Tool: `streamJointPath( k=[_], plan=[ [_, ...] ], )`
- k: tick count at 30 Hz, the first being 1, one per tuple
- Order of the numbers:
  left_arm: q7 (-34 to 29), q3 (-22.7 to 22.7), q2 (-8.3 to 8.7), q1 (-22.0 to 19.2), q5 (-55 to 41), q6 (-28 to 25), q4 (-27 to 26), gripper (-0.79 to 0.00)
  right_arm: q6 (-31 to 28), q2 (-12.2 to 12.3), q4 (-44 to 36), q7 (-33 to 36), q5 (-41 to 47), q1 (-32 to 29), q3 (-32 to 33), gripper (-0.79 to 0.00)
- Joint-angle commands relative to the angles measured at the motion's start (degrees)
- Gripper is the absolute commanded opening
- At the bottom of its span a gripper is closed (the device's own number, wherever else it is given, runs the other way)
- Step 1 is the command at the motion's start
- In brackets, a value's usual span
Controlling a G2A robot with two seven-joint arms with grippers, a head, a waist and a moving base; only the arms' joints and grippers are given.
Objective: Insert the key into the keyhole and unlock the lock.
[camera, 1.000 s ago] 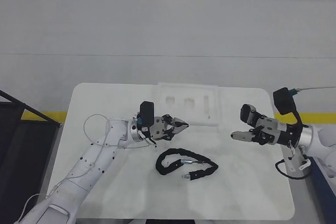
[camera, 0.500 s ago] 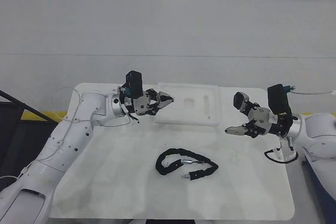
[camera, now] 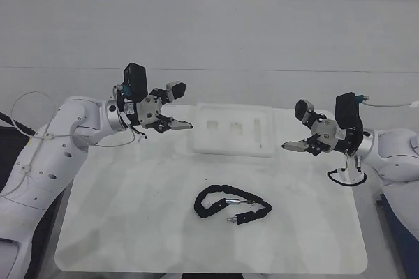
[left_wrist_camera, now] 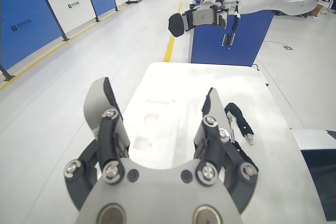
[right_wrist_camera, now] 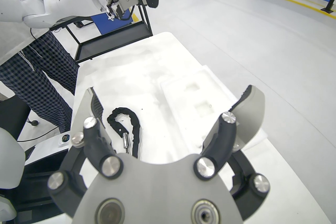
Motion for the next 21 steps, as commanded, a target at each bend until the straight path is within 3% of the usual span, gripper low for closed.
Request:
streamJointPath(
  k=[1,7,21],
  plan=[
    [0.66,0.08,0.71,-0.3,0.07,0.0,-0.07,0.0,-0.37,0.01,0.51,-0.01,-1.04,0.12,0.44,0.0],
    [3.06,1.27,2.24,-0.99,2.2,0.0,-0.85,0.0,-0.99,0.03,0.88,-0.11,-1.84,0.14,0.85,0.0],
    [3.29,1.38,2.32,-0.98,2.34,0.0,-0.86,0.0,-0.99,0.03,0.88,-0.12,-1.84,0.14,0.85,-0.001]
  ],
)
